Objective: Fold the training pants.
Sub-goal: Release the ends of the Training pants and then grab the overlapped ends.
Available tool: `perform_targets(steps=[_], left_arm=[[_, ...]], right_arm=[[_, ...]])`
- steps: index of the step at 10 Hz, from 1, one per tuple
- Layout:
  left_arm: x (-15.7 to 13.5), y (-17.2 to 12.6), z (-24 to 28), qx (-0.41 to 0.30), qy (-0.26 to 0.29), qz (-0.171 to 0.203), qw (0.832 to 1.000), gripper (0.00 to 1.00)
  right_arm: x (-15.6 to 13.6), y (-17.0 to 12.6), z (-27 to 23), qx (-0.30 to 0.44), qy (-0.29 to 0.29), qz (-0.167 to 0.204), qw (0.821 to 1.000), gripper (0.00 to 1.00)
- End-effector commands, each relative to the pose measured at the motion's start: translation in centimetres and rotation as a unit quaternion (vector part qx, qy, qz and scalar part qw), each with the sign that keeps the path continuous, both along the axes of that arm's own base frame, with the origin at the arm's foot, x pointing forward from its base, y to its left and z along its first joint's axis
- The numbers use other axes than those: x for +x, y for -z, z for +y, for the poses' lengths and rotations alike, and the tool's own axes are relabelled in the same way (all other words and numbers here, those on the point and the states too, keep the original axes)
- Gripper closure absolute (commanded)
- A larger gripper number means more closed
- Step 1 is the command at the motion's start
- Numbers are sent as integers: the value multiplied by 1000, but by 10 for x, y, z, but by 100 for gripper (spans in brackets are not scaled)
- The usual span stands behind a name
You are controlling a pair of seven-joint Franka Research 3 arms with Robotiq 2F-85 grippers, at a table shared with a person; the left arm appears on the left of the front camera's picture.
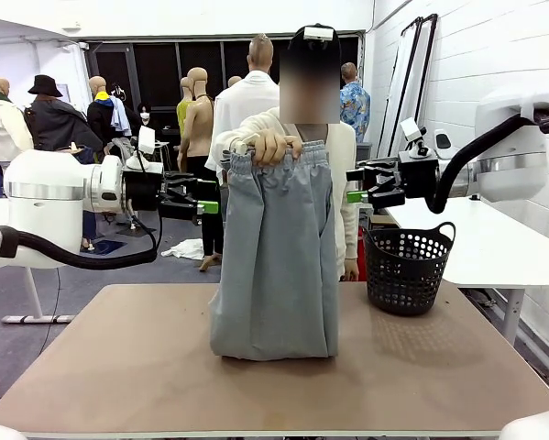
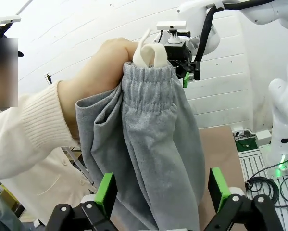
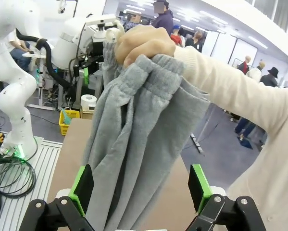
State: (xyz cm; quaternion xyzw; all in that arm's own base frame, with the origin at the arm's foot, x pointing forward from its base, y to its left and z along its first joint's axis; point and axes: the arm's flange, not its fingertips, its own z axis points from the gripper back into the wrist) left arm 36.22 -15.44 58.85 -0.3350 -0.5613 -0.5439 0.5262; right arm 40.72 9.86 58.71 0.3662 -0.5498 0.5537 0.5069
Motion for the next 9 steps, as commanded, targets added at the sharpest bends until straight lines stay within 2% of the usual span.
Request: perform_targets(steps=[1,9], left_arm=[[-4,-4,-3,-16,-5,2,1000,0],[7,-8,-18,-15,8,3,1000,0]], right_arm=[[-5,3,9,19,19,7,1000,0],[0,6,21,56,8,29,998,0]])
